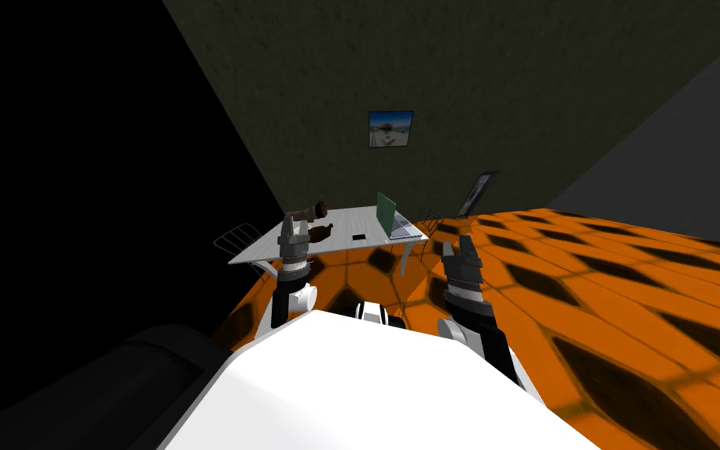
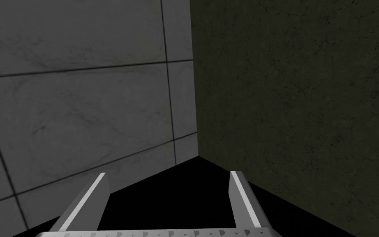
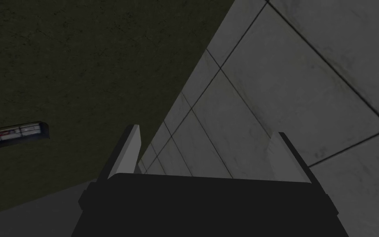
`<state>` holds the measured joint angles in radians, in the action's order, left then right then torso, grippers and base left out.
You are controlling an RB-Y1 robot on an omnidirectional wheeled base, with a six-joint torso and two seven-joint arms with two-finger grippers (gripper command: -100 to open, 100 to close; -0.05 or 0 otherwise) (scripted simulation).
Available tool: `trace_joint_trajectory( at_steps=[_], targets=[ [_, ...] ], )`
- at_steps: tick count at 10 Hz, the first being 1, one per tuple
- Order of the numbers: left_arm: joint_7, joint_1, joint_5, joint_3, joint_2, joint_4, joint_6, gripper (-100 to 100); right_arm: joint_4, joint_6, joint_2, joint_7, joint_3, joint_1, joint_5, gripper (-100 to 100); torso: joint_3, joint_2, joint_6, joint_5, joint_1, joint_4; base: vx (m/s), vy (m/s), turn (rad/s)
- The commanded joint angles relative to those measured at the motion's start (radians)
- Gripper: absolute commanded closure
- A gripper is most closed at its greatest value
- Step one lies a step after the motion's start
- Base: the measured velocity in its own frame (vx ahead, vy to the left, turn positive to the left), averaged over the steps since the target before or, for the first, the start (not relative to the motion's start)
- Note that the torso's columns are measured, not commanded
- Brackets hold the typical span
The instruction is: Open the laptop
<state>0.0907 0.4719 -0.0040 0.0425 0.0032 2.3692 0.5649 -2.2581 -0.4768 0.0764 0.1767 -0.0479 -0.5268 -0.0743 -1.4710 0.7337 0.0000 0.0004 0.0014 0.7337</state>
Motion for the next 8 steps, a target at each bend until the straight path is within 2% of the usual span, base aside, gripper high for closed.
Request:
trace_joint_trajectory(
  at_steps=[1,8],
  targets=[
    [0.0,0.0,0.0,0.0,0.0,0.0,0.0,0,0.007,0.021,0.054,0.016,0.018,-0.004,0.026,-100,-0.004,0.002,0.0,0.0,0.0,0.003,0.037,0.039,0.032],
    [0.0,0.0,0.0,0.0,0.0,0.0,0.0,0,0.027,0.102,0.231,0.077,0.098,-0.025,0.131,-100,-0.005,0.004,0.0,-0.001,-0.002,0.004,0.043,0.05,0.052]
  ],
)
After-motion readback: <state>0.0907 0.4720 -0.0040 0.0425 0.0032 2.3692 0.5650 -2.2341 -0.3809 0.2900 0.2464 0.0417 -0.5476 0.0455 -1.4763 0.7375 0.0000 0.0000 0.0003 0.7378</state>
